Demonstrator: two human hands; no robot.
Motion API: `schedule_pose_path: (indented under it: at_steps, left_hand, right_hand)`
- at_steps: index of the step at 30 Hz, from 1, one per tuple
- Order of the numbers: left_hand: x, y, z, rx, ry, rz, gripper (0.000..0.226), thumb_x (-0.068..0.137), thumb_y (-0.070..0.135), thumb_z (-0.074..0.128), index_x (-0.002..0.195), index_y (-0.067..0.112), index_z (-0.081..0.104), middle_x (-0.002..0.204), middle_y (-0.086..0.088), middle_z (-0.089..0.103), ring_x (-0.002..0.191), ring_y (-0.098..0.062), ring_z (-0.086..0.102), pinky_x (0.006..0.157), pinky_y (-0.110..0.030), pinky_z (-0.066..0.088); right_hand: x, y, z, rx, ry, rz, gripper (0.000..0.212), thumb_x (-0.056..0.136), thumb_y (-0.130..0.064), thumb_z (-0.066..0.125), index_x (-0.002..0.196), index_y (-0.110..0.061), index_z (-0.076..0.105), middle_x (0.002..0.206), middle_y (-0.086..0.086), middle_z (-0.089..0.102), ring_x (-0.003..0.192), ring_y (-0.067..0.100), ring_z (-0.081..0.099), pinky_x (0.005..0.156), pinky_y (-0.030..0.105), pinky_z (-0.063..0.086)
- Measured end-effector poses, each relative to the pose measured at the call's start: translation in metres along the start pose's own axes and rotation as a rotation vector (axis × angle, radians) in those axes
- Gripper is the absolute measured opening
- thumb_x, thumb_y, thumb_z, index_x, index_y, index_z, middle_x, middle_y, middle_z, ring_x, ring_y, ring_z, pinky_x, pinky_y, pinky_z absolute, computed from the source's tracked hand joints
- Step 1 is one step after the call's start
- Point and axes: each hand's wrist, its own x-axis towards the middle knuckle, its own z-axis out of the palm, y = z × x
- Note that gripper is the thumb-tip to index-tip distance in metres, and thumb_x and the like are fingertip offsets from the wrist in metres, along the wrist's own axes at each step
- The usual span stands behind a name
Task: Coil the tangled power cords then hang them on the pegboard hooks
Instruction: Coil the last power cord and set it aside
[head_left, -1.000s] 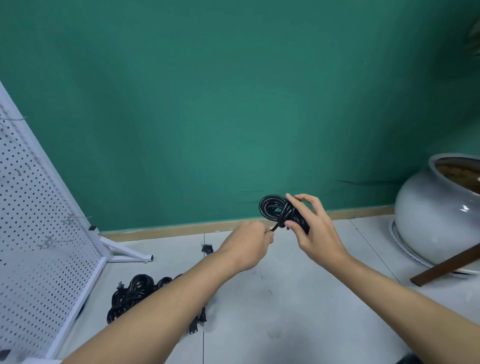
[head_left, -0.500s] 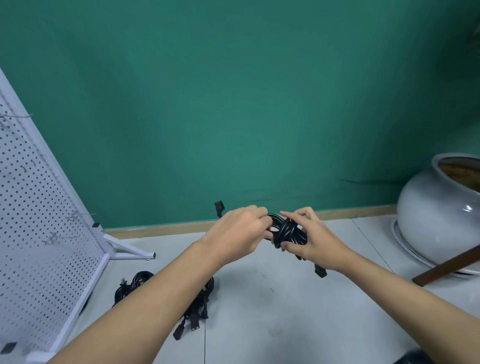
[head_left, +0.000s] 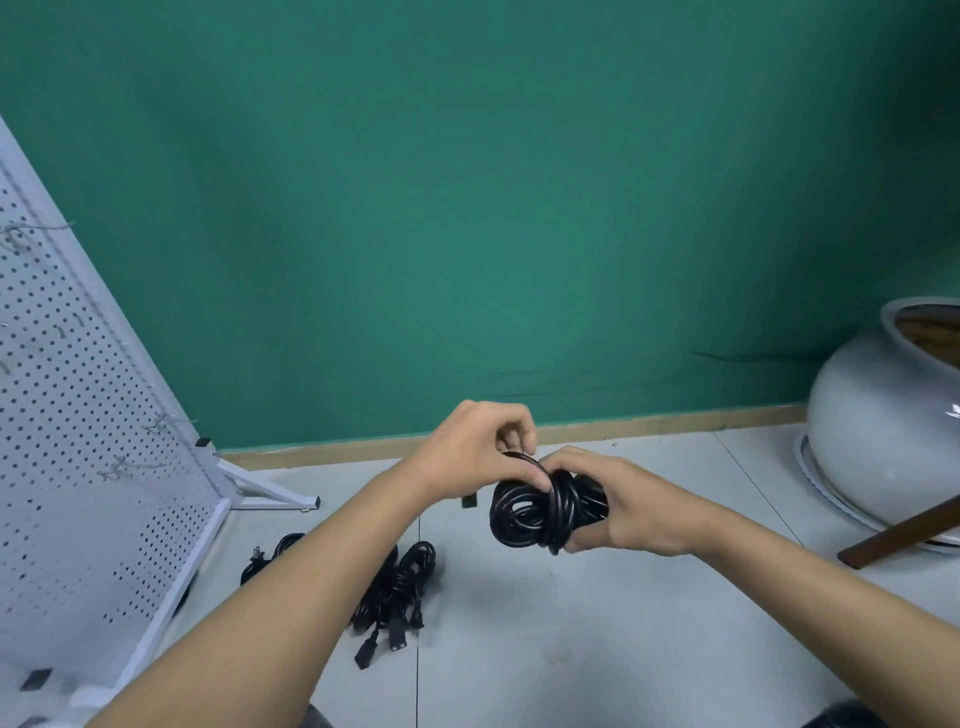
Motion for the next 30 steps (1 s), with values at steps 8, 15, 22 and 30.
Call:
schedule_pose_path:
  at_steps: [8, 15, 22, 30]
  left_hand:
    - [-0.012, -0.039, -0.009, -0.408, -0.044, -0.272, 0.018, 0.088, 0.024, 0.082, 0.091, 0.009, 0.074, 0.076, -0.006, 0.065, 0.070, -0.015, 0.057, 0.069, -0.029, 0.048]
    - [-0.007, -0.034, -0.010, -0.422, 0.010, -0.292, 0.010, 0.084, 0.030, 0.085, 0.083, 0.021, 0.082, 0.077, 0.001, 0.072, 0.071, -0.011, 0.057, 0.064, -0.025, 0.042]
    - [-0.006, -0.032, 0.003, -0.596, -0.039, -0.305, 0.021, 0.091, 0.000, 0.071, 0.084, 0.017, 0.081, 0.082, -0.009, 0.075, 0.074, -0.021, 0.067, 0.072, -0.032, 0.053]
    - [-0.014, -0.043, 0.016, -0.636, -0.071, -0.467, 0.021, 0.105, 0.013, 0.058, 0.119, 0.002, 0.069, 0.089, -0.009, 0.067, 0.083, -0.018, 0.070, 0.080, -0.034, 0.062]
  right_hand:
    - [0.002, -0.003, 0.004, 0.310, 0.021, 0.039, 0.079, 0.076, -0.004, 0.090, 0.135, -0.034, 0.046, 0.137, -0.010, 0.059, 0.111, 0.042, 0.064, 0.096, 0.068, 0.049]
    - [0.000, -0.020, -0.003, 0.308, -0.004, 0.024, 0.080, 0.076, 0.001, 0.089, 0.138, -0.031, 0.049, 0.135, -0.013, 0.063, 0.121, 0.025, 0.065, 0.110, 0.055, 0.046]
    - [-0.003, -0.036, -0.007, 0.390, 0.029, -0.028, 0.079, 0.080, 0.005, 0.083, 0.145, -0.024, 0.048, 0.139, -0.003, 0.064, 0.134, 0.016, 0.057, 0.113, 0.030, 0.044]
    - [-0.003, -0.014, -0.009, 0.424, 0.200, 0.065, 0.069, 0.085, -0.007, 0.083, 0.144, -0.032, 0.055, 0.140, -0.015, 0.063, 0.127, 0.007, 0.061, 0.103, 0.028, 0.050]
